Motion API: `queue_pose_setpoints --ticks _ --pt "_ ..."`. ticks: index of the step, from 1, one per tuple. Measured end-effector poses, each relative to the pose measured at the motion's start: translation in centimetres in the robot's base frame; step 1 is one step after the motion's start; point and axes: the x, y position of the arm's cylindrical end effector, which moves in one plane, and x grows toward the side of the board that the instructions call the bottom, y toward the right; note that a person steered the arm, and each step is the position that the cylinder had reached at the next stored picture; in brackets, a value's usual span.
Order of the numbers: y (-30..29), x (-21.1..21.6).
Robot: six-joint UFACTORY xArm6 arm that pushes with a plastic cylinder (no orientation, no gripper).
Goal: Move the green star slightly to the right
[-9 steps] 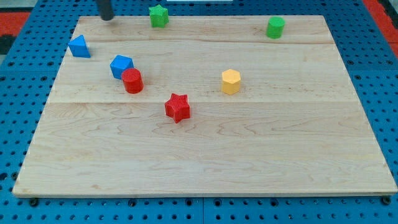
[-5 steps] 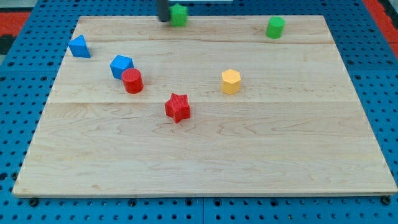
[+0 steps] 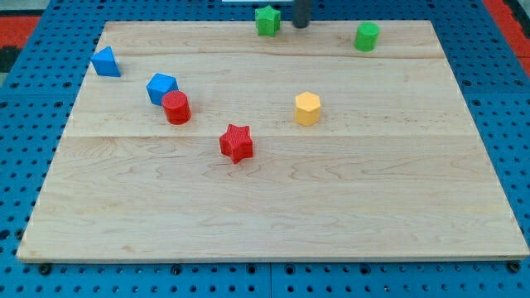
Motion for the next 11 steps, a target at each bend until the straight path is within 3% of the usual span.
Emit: queue_pose_setpoints --ticks 1,2,3,4,5,6,7,8,9,10,11 --pt "-3.5 8.5" --pt "-8.9 12.4" --pt "-21.2 6.6" --pt "-23.0 -0.2" --pt "-22.3 -0.3" --pt "-14.4 -0.3" --pt "-6.6 4.9" --pt "-3.4 8.4" --pt "1.7 0.0" --pt "1.1 -0.1" --pt "-8.2 4.7"
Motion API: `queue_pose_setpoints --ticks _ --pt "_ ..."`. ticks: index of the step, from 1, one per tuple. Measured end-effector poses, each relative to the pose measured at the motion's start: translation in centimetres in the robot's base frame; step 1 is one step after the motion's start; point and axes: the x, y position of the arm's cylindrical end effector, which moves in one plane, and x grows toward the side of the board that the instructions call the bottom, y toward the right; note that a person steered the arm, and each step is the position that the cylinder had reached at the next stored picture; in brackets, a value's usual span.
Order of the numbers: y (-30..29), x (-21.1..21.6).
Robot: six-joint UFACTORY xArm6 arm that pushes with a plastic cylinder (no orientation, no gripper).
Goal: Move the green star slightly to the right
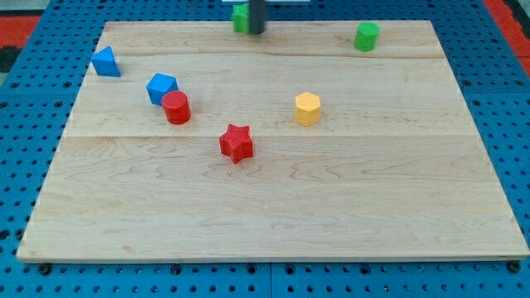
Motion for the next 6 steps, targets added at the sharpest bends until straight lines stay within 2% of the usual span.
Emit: queue_pose_setpoints --ticks 1,2,3,6 --pt "-2.1 10.5" --pt "-4.2 10.9" --pt "2.8 10.8" --pt "4.1 10.7"
